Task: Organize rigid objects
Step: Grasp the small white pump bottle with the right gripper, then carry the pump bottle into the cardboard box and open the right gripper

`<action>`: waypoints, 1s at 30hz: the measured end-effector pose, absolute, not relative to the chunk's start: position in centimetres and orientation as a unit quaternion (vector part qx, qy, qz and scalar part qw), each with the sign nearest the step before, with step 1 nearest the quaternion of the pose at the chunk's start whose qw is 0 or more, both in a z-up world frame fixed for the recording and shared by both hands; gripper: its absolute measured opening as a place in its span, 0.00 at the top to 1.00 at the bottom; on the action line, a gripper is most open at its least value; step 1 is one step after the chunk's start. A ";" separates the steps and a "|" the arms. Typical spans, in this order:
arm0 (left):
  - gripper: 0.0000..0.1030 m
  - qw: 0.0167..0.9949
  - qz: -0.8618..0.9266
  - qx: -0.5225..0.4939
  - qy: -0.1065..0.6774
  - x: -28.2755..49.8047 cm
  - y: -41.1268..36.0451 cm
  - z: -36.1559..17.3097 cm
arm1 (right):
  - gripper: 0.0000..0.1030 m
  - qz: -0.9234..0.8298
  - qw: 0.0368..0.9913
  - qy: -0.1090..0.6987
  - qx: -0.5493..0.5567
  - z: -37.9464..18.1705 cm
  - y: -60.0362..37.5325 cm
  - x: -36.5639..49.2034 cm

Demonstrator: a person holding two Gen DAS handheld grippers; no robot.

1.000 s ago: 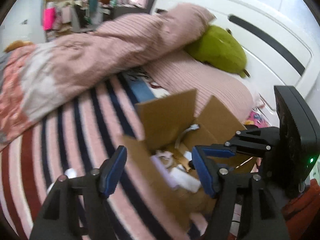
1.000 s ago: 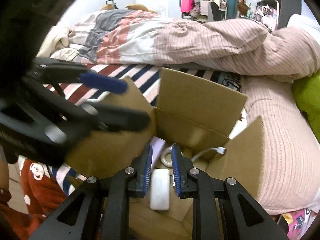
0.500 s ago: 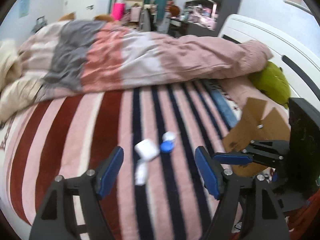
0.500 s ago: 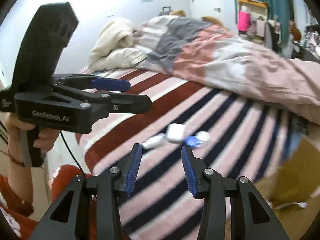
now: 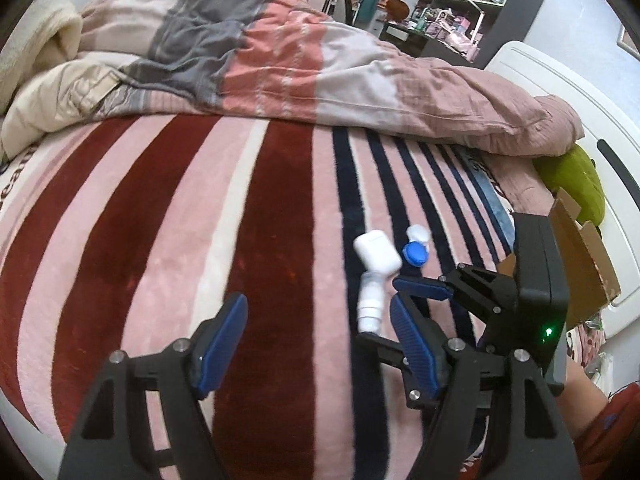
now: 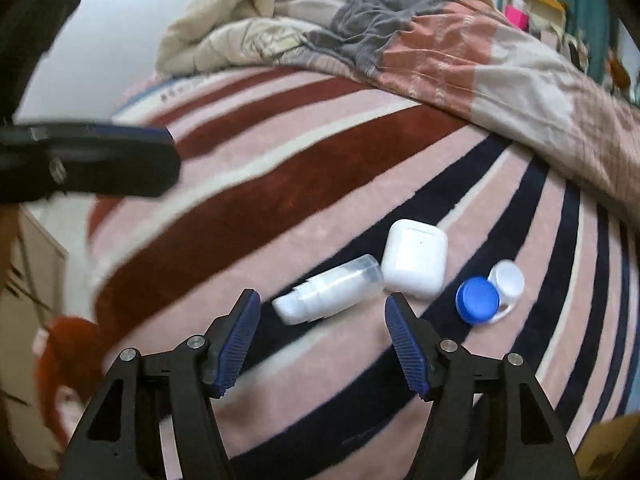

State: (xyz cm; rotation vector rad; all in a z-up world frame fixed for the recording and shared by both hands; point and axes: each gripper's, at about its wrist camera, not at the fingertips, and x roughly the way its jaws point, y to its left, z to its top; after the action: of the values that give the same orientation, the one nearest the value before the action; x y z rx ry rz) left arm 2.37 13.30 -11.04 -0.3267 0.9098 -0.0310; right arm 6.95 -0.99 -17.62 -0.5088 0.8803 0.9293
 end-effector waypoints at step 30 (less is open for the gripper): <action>0.76 0.883 -0.186 -0.152 0.402 4.3 1.9 -2.7 | 0.42 0.494 0.809 0.250 -0.199 -4.4 -7.2 2.2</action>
State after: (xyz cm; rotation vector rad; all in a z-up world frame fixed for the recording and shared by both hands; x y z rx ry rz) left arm 4.33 1.92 -2.74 -0.3168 0.8370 -0.3882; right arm 2.19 -7.16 -4.42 -0.4256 0.5340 1.0565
